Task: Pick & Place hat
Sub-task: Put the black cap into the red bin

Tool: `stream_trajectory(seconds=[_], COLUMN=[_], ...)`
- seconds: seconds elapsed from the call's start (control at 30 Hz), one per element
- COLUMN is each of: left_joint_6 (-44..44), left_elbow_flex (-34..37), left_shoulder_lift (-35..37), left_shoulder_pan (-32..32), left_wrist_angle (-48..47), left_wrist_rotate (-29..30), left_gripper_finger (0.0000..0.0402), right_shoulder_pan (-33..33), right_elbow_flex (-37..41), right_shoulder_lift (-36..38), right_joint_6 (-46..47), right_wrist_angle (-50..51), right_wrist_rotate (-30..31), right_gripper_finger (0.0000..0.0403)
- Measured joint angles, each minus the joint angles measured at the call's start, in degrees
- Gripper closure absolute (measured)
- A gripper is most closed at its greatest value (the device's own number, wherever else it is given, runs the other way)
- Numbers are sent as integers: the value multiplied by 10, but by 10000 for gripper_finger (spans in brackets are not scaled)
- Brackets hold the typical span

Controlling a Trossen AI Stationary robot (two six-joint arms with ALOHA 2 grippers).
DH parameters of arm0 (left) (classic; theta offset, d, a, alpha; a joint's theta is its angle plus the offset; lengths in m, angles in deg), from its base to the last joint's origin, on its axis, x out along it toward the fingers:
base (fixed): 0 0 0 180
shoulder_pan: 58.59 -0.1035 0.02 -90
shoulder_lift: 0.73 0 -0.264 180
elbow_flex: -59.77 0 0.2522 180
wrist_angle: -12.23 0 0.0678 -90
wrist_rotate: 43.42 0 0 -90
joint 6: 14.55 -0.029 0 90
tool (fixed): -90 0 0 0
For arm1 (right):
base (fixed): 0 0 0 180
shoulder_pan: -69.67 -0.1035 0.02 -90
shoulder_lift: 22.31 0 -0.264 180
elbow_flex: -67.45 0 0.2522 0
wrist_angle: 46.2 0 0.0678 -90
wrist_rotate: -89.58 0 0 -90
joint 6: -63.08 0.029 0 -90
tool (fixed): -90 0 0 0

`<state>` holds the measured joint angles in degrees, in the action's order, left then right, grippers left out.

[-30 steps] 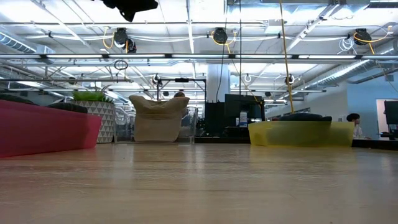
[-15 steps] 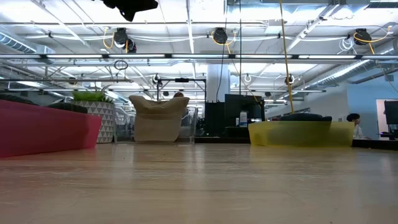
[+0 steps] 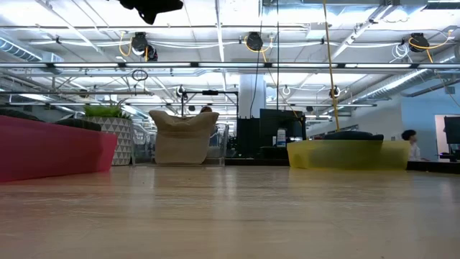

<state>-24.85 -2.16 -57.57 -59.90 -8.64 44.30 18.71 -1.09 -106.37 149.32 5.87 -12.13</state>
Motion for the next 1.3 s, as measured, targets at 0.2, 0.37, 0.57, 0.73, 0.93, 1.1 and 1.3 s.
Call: stream_trajectory(seconds=[0.2, 0.37, 0.57, 0.73, 0.93, 1.1, 1.3], left_joint_6=[0, 0, 3, 3, 1, 1, 3], left_elbow_flex=[0, 0, 0, 0, 0, 0, 0], left_shoulder_lift=[0, 0, 0, 0, 0, 0, 0], left_shoulder_pan=[0, 0, 0, 0, 0, 0, 0], left_wrist_angle=[-3, -3, -4, -4, -4, -4, -4], left_wrist_rotate=[14, 14, 14, 14, 14, 14, 14], left_gripper_finger=[293, 293, 293, 293, 293, 293, 293], right_shoulder_pan=[-7, -11, -23, -30, -29, -33, -46], right_elbow_flex=[0, 0, 0, 0, 0, 14, 75], right_shoulder_lift=[37, 43, 43, 43, 43, 43, 41], right_joint_6=[5, 12, 66, 79, 78, 76, 106], right_wrist_angle=[56, 45, -2, 33, 39, 14, -76], right_wrist_rotate=[55, 58, 78, 87, 104, 114, 71], right_gripper_finger=[403, 403, 383, 333, 276, 263, 276])
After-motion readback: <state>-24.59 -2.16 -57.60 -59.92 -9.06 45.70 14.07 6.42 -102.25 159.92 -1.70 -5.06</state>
